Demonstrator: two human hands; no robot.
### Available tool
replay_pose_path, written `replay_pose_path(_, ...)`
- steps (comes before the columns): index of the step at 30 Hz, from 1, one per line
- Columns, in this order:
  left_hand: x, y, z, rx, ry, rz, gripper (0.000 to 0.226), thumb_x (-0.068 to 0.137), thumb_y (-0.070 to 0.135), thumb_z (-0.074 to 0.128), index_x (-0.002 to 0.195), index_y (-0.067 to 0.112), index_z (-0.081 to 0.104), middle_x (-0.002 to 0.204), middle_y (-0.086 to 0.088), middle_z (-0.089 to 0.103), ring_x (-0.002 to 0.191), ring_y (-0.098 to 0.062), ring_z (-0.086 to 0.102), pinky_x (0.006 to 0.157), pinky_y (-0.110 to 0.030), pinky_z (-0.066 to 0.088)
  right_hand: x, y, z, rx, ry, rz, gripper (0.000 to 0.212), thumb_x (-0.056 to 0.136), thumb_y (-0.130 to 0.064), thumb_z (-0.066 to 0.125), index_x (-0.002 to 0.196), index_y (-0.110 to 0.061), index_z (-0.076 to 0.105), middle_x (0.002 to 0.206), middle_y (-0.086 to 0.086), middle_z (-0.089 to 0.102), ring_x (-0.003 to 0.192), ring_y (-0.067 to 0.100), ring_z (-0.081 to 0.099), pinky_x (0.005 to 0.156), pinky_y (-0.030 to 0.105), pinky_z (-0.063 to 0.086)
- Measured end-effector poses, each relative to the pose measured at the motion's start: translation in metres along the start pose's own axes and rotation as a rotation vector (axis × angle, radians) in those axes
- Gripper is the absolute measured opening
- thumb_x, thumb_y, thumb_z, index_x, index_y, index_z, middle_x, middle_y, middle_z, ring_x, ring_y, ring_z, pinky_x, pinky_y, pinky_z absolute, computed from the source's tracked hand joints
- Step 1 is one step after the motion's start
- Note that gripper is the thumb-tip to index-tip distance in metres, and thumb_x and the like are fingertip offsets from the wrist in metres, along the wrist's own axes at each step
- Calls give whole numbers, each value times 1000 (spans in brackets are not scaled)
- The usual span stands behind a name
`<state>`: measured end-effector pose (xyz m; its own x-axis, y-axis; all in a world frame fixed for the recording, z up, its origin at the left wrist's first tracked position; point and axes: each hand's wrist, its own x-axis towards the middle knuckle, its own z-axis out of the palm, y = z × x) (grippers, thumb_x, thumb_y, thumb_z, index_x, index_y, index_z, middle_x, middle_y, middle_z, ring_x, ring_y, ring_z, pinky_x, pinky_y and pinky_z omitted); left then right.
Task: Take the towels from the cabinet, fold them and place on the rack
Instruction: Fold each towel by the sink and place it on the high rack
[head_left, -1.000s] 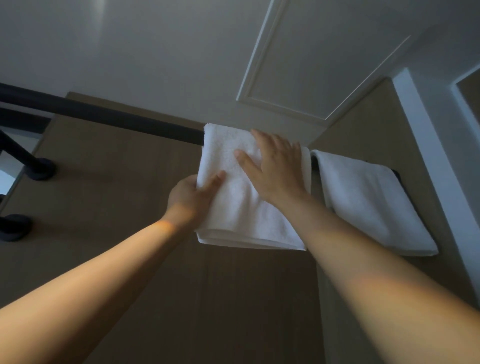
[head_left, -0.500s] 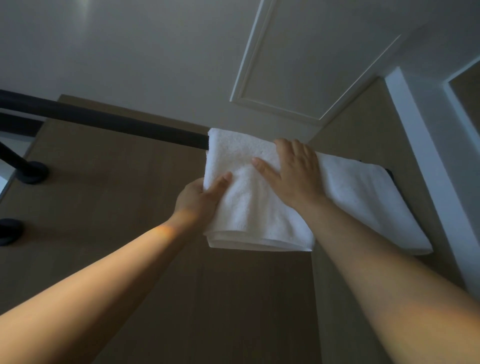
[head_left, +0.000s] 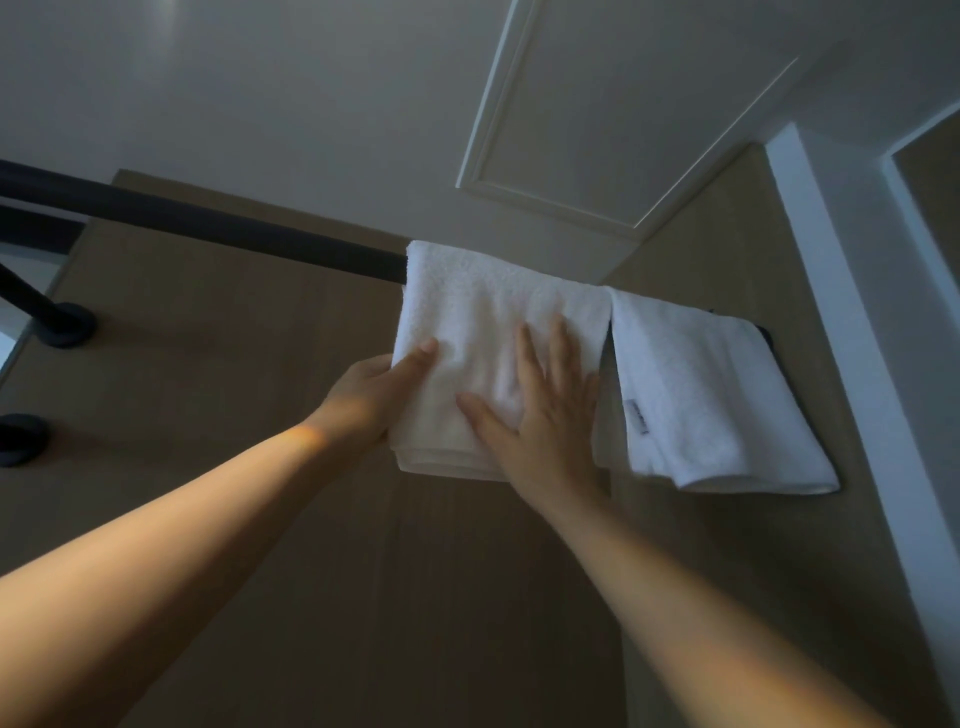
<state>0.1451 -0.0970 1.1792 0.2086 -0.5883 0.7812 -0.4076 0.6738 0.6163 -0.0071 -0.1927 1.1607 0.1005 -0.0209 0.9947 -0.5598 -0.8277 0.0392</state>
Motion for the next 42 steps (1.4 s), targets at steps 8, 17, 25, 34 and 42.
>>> replay_pose_path(8,-14,-13,4,280,49,19,51,64,35,88,107,21,65,101,1,72,92,-18,69,85,-42,58,-42,14,1,-17,-76,-28,67,96,-54,44,155,-27,22,165,2,0,148,11,-10,123,47,6)
replay_pose_path(17,-42,-52,16,192,64,-72,26,70,15,80,86,0,67,80,-19,72,71,-26,65,84,-56,56,-110,30,-9,-1,-340,14,61,102,-38,45,155,-22,20,165,-6,-1,150,10,-1,119,23,4)
replay_pose_path(25,-146,-132,31,687,-87,-102,22,73,24,82,85,17,66,75,5,71,70,-6,67,67,-24,52,-231,46,-20,15,-584,238,46,94,-42,56,137,-27,53,143,-5,49,133,13,44,108,25,34)
replay_pose_path(34,-327,-231,67,917,-443,-356,31,82,38,71,106,22,61,101,8,65,88,-9,61,76,-27,51,-403,48,-36,93,-1078,266,35,90,-36,63,123,-25,62,118,-5,63,113,15,58,96,31,46)
replay_pose_path(42,-476,-264,79,967,-583,-681,43,84,43,66,120,22,57,117,4,61,102,-13,60,84,-24,46,-506,15,-44,224,-1353,318,36,90,-35,64,125,-27,60,118,-7,64,110,11,59,93,31,49)
